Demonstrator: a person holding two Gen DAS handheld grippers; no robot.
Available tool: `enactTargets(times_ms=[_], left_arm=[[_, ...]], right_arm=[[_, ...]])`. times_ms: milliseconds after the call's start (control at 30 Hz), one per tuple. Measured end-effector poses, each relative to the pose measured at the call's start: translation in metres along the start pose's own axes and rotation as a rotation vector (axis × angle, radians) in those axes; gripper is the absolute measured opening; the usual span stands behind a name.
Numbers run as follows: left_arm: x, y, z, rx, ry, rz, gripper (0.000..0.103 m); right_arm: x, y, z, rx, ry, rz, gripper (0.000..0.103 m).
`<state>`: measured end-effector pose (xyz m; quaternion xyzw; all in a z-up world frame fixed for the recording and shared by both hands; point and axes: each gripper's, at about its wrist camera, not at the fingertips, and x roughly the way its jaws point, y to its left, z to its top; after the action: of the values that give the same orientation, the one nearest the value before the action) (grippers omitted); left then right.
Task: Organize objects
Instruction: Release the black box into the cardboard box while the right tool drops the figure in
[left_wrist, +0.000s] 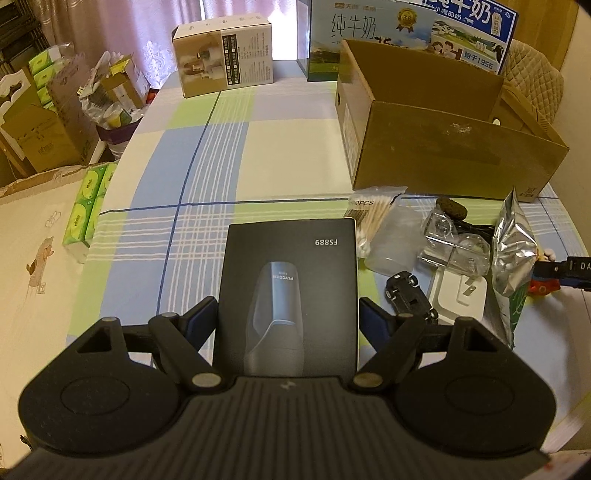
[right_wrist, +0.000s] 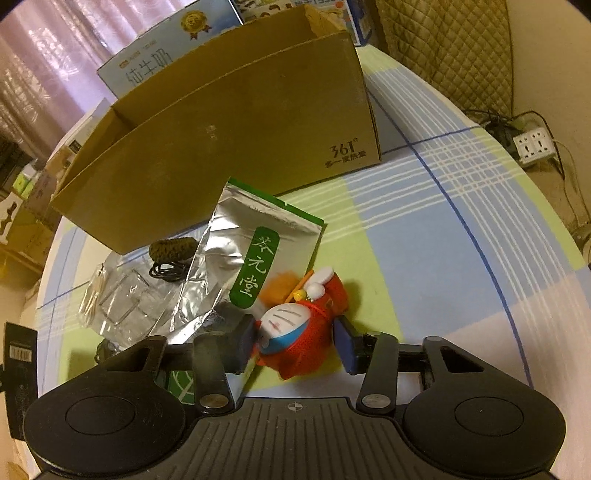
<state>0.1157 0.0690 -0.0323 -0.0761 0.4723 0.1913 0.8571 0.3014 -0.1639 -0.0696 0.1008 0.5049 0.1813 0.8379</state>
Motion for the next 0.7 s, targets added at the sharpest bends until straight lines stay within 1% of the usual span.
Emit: enactTargets(times_ms=[167, 367, 533, 700], left_arm=[[0.001, -0.008, 0.006, 0.003, -0.001, -0.010, 0.078], [-0.003, -0.023, 0.025, 0.016, -0.020, -0.028, 0.078], [-0.008, -0.043, 0.054, 0.037, -0.062, -0.062, 0.078], [-0.010, -0.065, 0.096, 0.062, -0.117, -0.081, 0.078]], right_arm=[[-0.010, -0.007, 0.002, -0.005, -0.007, 0.016, 0.042], [-0.037, -0.009, 0.018, -0.013, -0.062, 0.058, 0.042], [-0.063, 0.001, 0.045, -0.066, -0.138, 0.105, 0.042], [-0.074, 0.017, 0.081, -0.132, -0.200, 0.162, 0.042]])
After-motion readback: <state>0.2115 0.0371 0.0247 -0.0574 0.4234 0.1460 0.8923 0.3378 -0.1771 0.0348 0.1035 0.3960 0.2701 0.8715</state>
